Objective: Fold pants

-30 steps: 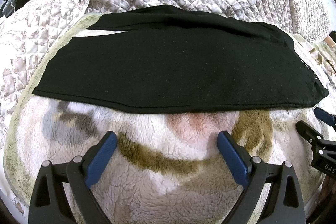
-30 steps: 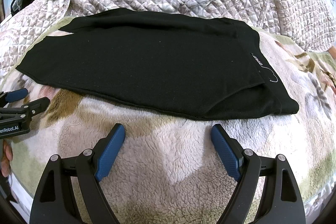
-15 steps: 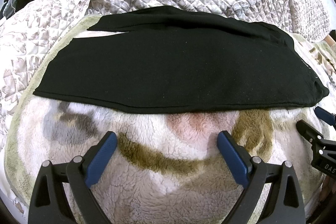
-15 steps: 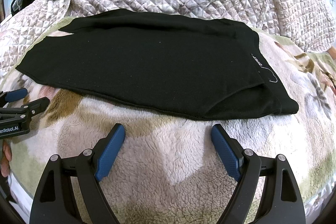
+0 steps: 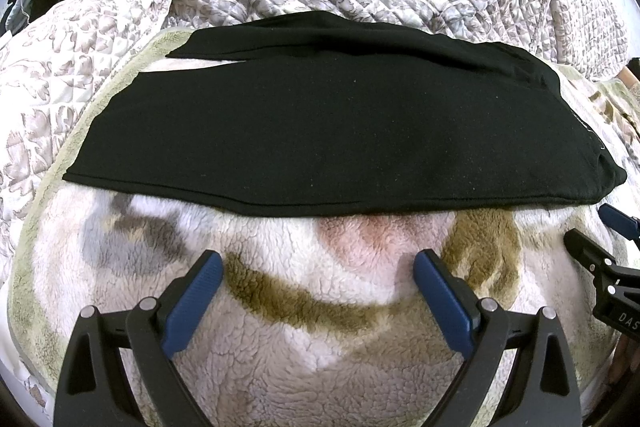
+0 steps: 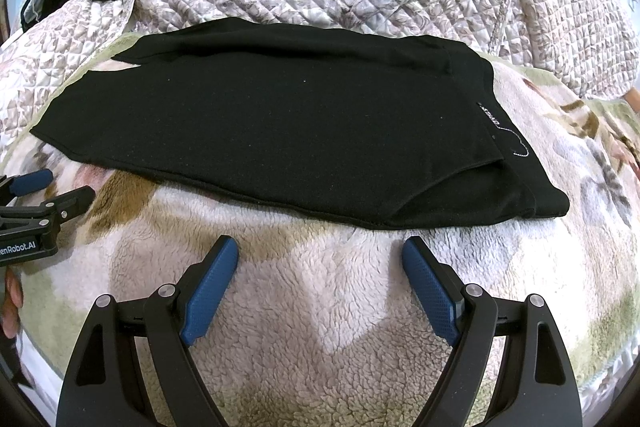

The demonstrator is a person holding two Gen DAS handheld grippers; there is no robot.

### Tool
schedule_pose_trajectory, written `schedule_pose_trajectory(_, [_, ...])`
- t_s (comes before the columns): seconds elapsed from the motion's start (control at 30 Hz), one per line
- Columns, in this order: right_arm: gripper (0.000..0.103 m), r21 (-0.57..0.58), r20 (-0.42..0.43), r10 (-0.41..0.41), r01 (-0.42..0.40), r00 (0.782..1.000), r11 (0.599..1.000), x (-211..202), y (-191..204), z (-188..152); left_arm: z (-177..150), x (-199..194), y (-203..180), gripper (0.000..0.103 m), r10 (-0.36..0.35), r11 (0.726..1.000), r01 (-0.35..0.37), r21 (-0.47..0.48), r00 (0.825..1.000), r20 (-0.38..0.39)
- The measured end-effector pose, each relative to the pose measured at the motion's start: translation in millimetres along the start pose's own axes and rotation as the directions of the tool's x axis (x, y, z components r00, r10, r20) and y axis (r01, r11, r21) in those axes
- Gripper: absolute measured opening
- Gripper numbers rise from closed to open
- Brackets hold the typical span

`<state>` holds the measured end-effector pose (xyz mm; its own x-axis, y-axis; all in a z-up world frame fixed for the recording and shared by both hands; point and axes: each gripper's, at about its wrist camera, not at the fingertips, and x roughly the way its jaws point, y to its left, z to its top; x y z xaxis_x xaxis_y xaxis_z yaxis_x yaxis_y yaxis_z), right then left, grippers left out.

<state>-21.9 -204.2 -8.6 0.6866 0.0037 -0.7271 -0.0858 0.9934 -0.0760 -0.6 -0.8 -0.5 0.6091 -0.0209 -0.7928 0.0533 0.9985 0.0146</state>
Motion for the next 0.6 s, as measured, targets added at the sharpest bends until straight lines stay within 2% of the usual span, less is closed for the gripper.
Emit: schedule_pose_trajectory(0.6, [0.084,0.005,0.000,0.010,-0.010,1.000,1.000,-0.1,-1.4,0.3,0.1,0.4,-0.7,0.098,-0.006,1.000,0.006,0.000,1.000,-0.003])
